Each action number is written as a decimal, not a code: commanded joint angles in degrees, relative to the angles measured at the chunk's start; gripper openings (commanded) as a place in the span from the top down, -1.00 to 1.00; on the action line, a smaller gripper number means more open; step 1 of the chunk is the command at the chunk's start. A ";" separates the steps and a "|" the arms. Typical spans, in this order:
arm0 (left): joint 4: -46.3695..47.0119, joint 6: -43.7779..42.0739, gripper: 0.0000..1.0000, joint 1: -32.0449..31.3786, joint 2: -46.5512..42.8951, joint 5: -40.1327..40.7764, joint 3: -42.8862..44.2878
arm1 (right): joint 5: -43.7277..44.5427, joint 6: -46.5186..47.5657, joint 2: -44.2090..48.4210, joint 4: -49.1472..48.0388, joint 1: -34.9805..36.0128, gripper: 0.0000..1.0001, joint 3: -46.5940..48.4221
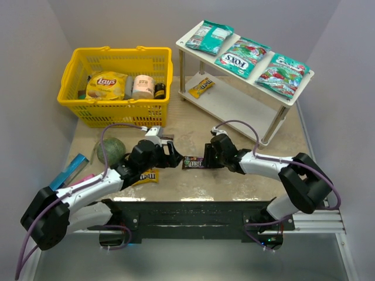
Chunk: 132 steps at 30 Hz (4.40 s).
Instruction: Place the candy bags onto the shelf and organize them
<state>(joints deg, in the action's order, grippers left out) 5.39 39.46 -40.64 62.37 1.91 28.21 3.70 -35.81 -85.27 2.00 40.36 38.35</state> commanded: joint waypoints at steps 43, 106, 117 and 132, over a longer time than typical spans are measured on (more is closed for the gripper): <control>-40.02 -6.41 -0.86 -0.31 -39.95 16.72 12.31 | 37.24 29.65 -15.70 -0.41 -6.96 0.99 37.67; -38.26 -6.86 -0.91 -0.31 -40.13 17.25 9.15 | 44.55 32.65 -28.99 -8.33 -12.85 -0.26 41.11; -38.35 -6.77 -0.91 -0.31 -40.22 17.42 9.06 | 40.33 34.14 -21.60 -13.16 -11.71 -0.14 37.77; -38.35 -6.59 -0.91 -0.31 -40.48 17.51 9.06 | 34.79 33.79 -25.55 -8.86 -11.27 0.16 37.59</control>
<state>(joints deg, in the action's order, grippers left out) -34.89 33.39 -40.69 21.98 18.48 37.58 39.18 -1.15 -109.03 -8.27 28.97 74.96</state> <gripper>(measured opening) 0.954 0.436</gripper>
